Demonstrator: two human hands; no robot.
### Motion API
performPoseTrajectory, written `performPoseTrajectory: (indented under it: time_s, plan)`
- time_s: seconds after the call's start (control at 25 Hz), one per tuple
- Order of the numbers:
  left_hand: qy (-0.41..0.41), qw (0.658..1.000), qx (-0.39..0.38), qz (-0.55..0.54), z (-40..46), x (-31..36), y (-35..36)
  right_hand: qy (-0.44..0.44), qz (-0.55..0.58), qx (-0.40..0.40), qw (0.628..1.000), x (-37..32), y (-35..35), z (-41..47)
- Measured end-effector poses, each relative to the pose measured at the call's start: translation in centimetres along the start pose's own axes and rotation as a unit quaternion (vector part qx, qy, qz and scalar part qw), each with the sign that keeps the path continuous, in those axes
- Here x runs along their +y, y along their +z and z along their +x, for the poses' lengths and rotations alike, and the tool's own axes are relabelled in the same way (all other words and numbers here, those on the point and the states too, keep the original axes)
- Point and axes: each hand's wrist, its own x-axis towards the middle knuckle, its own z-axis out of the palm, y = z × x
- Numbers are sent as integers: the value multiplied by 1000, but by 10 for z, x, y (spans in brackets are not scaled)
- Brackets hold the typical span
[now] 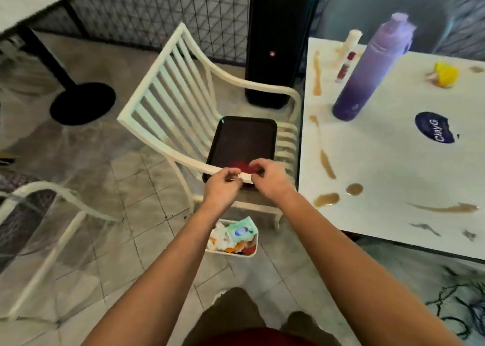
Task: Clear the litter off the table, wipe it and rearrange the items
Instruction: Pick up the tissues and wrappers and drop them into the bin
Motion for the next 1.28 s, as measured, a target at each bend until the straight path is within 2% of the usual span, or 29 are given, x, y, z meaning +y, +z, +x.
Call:
performPoseTrajectory:
  time_s: [0.2,0.4,0.56,0.8,1.28]
  plan:
    - [73,996,-42,-43,-33,84,53,-10,39,108,993,17,-124,-19]
    - [135,986,-93,-40,-78,159,146,13,37,176,984,93,-241,-52]
    - [161,980,-116,-11,-104,186,208,42,59,206,976,153,-303,-77]
    - [165,975,-143,34,-98,208,265,90,71,227,967,212,-356,-76]
    - [170,959,-186,133,25,279,361,198,71,259,943,292,-428,6]
